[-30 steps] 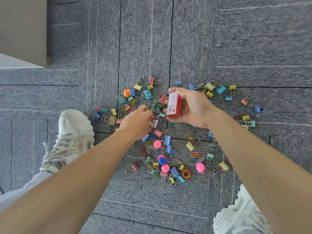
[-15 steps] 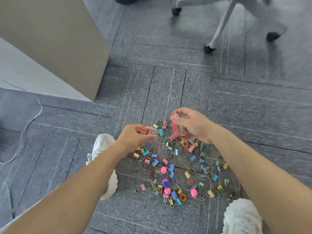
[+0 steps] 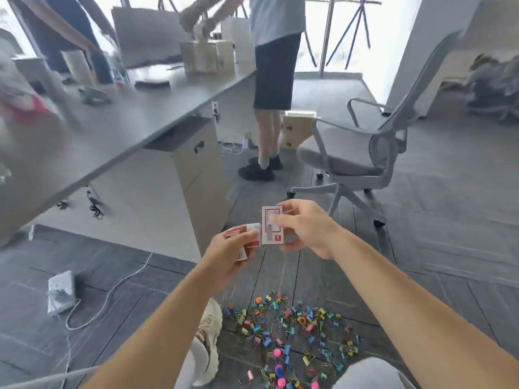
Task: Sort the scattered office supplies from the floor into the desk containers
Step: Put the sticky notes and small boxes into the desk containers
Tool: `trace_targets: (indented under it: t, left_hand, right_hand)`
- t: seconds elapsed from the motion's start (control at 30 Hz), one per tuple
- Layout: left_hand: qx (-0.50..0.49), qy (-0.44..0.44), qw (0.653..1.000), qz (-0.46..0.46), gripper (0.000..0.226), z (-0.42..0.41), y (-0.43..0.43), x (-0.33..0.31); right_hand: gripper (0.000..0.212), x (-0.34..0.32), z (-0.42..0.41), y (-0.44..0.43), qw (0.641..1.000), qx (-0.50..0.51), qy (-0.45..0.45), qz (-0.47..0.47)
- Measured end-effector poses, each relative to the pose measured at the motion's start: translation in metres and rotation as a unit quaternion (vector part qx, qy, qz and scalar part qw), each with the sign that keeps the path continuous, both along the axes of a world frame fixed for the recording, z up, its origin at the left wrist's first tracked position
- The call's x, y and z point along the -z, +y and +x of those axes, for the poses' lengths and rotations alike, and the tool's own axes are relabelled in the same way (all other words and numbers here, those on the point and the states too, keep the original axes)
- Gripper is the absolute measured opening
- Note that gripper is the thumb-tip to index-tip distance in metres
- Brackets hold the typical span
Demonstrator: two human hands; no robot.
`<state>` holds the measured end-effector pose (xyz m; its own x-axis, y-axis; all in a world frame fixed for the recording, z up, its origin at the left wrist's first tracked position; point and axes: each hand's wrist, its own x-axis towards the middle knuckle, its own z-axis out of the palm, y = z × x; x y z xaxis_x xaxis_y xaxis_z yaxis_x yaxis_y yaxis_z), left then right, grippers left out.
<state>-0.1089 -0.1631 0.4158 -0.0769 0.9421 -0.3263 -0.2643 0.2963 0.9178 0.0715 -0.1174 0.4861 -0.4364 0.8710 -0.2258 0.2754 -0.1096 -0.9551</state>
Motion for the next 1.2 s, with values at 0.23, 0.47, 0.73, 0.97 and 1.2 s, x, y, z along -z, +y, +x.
trace_targets:
  t: [0.23,0.47,0.73,0.97,1.2]
  left_hand:
    - [-0.063,-0.098,0.992,0.051,0.019,-0.027,-0.107,-0.084]
    - [-0.134,-0.096,0.980,0.107,0.006,-0.078,-0.175,-0.139]
    - [-0.183,-0.062,0.960,0.203,0.019,-0.160,-0.255,-0.190]
    - [-0.351,0.022,0.911,0.214,0.011,-0.264,-0.353,-0.234]
    - [-0.433,0.196,0.863,0.172,0.015,-0.368,-0.421,-0.251]
  right_hand:
    - [0.018,-0.080,-0.057,-0.110,0.994,-0.011,-0.014,0.107]
    - [0.020,-0.125,-0.099,-0.172,0.994,-0.026,0.089,0.060]
    - [0.018,-0.179,-0.186,-0.216,0.984,-0.085,0.104,0.114]
    - [0.022,-0.212,-0.299,-0.267,0.947,-0.247,0.103,0.174]
    - [0.027,-0.218,-0.441,-0.290,0.894,-0.399,0.074,0.190]
